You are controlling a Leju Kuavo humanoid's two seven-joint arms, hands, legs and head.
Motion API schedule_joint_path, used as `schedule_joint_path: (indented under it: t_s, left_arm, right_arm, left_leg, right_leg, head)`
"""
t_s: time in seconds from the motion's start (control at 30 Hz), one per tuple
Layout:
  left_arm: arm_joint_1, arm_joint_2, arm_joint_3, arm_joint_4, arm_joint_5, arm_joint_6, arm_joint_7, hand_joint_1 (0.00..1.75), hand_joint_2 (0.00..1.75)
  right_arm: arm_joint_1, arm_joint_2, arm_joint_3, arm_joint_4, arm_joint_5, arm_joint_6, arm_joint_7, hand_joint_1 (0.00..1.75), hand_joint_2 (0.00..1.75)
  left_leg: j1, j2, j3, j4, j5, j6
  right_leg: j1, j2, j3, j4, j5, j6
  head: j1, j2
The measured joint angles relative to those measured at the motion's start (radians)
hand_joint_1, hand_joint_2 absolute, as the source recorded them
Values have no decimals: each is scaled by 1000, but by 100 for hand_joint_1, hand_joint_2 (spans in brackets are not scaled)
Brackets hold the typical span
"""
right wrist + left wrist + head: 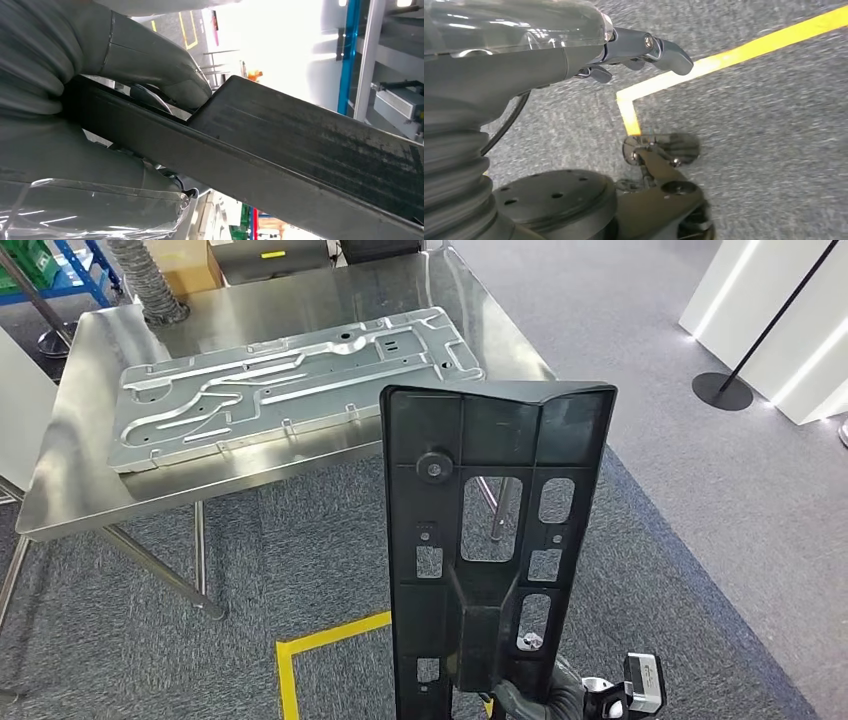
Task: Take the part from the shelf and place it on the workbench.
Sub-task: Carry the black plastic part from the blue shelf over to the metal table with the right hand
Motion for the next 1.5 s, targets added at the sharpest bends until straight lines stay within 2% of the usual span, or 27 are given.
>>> schedule_joint_path:
  t_s: [0.1, 0.17, 0.2, 0.23, 0.3, 0.33, 0.37, 0.4, 0.47, 0.53, 0.63, 0.7, 0.73, 0.8, 0.83, 0.87, 0.9, 0.97, 1.03, 1.1, 1.2, 1.27, 1.33, 1.37, 1.4, 1.47, 1.5]
  left_arm:
    - [-1, 2, 0, 0, -2, 1, 0, 0, 175]
    - [-1, 2, 0, 0, -5, 0, 0, 0, 175]
    - [-3, 1, 0, 0, -7, -1, 0, 0, 175]
    - [-4, 1, 0, 0, -9, -2, 0, 0, 175]
    - [-6, 0, 0, 0, -13, -4, 2, 0, 175]
    - [-6, 0, 0, 0, -15, -6, 3, 0, 175]
    - [-5, 0, 0, 0, -16, -6, 5, 0, 175]
    - [-5, 0, 0, 0, -16, -7, 6, 0, 175]
    - [-6, -1, -1, 0, -17, -7, 8, 0, 175]
    - [-8, -1, -1, 0, -17, -7, 10, 0, 175]
    - [-11, -1, -1, 0, -17, -7, 10, 0, 175]
    - [-12, -1, -1, 0, -17, -7, 10, 0, 175]
    - [-13, -1, -1, 0, -17, -7, 10, 0, 175]
    - [-12, -2, -2, 0, -17, -7, 11, 0, 175]
    - [-10, -2, -1, 0, -16, -7, 11, 0, 175]
    - [-7, -2, -1, 0, -16, -7, 12, 0, 175]
    - [-6, -2, -1, 0, -16, -7, 12, 0, 175]
    - [-5, -1, -1, 0, -15, -6, 12, 0, 175]
    - [-6, 1, -1, 0, -15, -5, 12, 0, 175]
    - [-6, 3, -1, 0, -15, -4, 12, 0, 175]
    - [-5, 2, -1, 0, -14, -4, 12, 0, 175]
    - [-6, 1, -1, 0, -15, -4, 12, 0, 175]
    - [-6, 1, -1, 0, -15, -5, 12, 0, 175]
    - [-4, 1, -1, 0, -15, -5, 12, 0, 175]
    - [-4, 0, -1, 0, -15, -5, 13, 0, 175]
    - [-2, 0, -1, 0, -15, -5, 14, 0, 175]
    - [-3, -1, -1, 0, -15, -5, 14, 0, 175]
  right_arm:
    - [-4, -1, 0, 2, 0, -1, -2, 175, 175]
    - [-6, 0, -1, 2, 0, -3, -3, 175, 175]
    - [-7, 0, -2, 1, 0, -4, -4, 175, 175]
    - [-7, 1, -3, 1, 0, -5, -4, 175, 175]
    - [-4, 2, -4, 2, 1, -10, -6, 175, 175]
    - [0, 2, -4, 2, 1, -13, -6, 175, 175]
    - [4, 2, -4, 2, 1, -17, -7, 175, 175]
    - [6, 2, -4, 2, 1, -19, -8, 175, 175]
    - [8, 2, -5, 2, 2, -20, -10, 175, 175]
    - [9, 2, -5, 2, 2, -20, -12, 175, 175]
    - [13, 2, -6, 1, 2, -21, -13, 175, 175]
    - [13, 0, -6, -1, 2, -21, -14, 175, 175]
    - [13, -1, -6, -2, 2, -20, -14, 175, 175]
    - [14, -3, -6, -2, 2, -19, -13, 175, 175]
    - [14, -3, -6, -2, 2, -19, -13, 175, 175]
    - [15, -3, -6, -2, 2, -19, -13, 175, 175]
    - [15, -3, -6, -2, 2, -18, -13, 175, 175]
    - [15, -3, -5, -3, 2, -18, -13, 175, 175]
    - [15, -3, -5, -3, 2, -18, -13, 175, 175]
    - [15, -4, -5, -3, 2, -18, -13, 175, 175]
    - [15, -3, -5, -5, 2, -18, -13, 175, 175]
    - [15, -2, -6, -6, 2, -18, -14, 175, 175]
    - [18, -1, -6, -5, 2, -18, -14, 175, 175]
    - [19, -1, -6, -4, 2, -18, -13, 175, 175]
    - [20, -1, -6, -3, 2, -18, -13, 175, 175]
    - [20, -1, -6, -3, 2, -18, -13, 175, 175]
    - [20, -1, -5, -2, 2, -18, -13, 175, 175]
  left_leg:
    - [-7, 0, 21, -44, -5, 12]
    - [0, -1, 43, -71, -3, 16]
    - [4, -1, 56, -86, -3, 19]
    - [7, -1, 67, -94, -4, 20]
    - [8, -1, 78, -96, -13, 22]
    - [8, -1, 85, -96, -20, 21]
    - [10, -1, 94, -95, -27, 19]
    - [12, -2, 105, -93, -36, 16]
    - [15, -3, 126, -87, -59, 4]
    - [14, -3, 133, -77, -79, -9]
    - [14, -1, 138, -77, -94, -26]
    - [16, 0, 129, -41, -116, -36]
    - [18, 0, 106, 8, -139, -41]
    - [18, 0, 23, 152, -192, -46]
    - [18, 0, -17, 211, -203, -46]
    - [17, 0, -42, 237, -194, -44]
    - [16, 0, -48, 220, -164, -39]
    - [9, 0, -12, 94, -71, -18]
    - [-1, 2, 27, -17, -21, 3]
    - [-8, 3, 38, -45, -22, 12]
    - [1, 1, 63, -79, -13, 21]
    - [5, 2, 78, -94, -11, 25]
    - [4, 2, 84, -94, -19, 27]
    - [4, 1, 90, -93, -25, 27]
    - [5, 1, 97, -92, -32, 25]
    - [6, -1, 114, -86, -49, 19]
    - [6, -2, 119, -81, -59, 14]
  right_leg:
    - [-3, 1, 6, -11, -6, 15]
    - [-3, -2, 14, -7, -14, 23]
    - [-3, -2, 3, 21, -27, 27]
    - [-6, -2, -25, 73, -47, 31]
    - [-12, -2, -115, 209, -86, 39]
    - [-16, -2, -152, 251, -86, 44]
    - [-20, -3, -172, 258, -63, 49]
    - [-24, -3, -170, 223, -21, 54]
    - [-31, -5, -128, 94, 69, 60]
    - [-30, -5, -99, 19, 93, 53]
    - [-25, -2, -97, 15, 77, 29]
    - [-26, -2, -89, 13, 71, 16]
    - [-26, -3, -84, 11, 68, 10]
    - [-23, -5, -77, 12, 60, 3]
    - [-21, -5, -72, 12, 55, 1]
    - [-18, -4, -67, 12, 50, 0]
    - [-15, -2, -60, 12, 45, -1]
    - [-11, 0, -42, 10, 34, -1]
    - [-7, 1, -30, 7, 25, 4]
    - [-9, 1, -26, 2, 22, 16]
    - [-9, -2, -24, 13, 10, 30]
    - [-11, -2, -71, 104, -31, 37]
    - [-14, -2, -152, 231, -72, 45]
    - [-16, -2, -180, 263, -68, 49]
    - [-19, -3, -188, 257, -43, 52]
    - [-25, -4, -151, 140, 45, 56]
    - [-25, -5, -125, 78, 74, 55]
  head:
    - [0, 0]
    - [0, 0]
    - [0, 0]
    - [0, 0]
    - [0, 0]
    - [0, 0]
    - [0, 0]
    - [0, 0]
    - [0, 0]
    - [0, 0]
    - [-1, 0]
    - [-1, 0]
    - [-1, 0]
    - [-1, 0]
    - [-1, 0]
    - [-1, 0]
    - [-1, 0]
    - [-1, 0]
    - [-1, 0]
    - [-1, 0]
    - [0, 0]
    - [0, 0]
    - [0, 0]
    - [0, 0]
    - [0, 0]
    - [0, 0]
    - [0, 0]
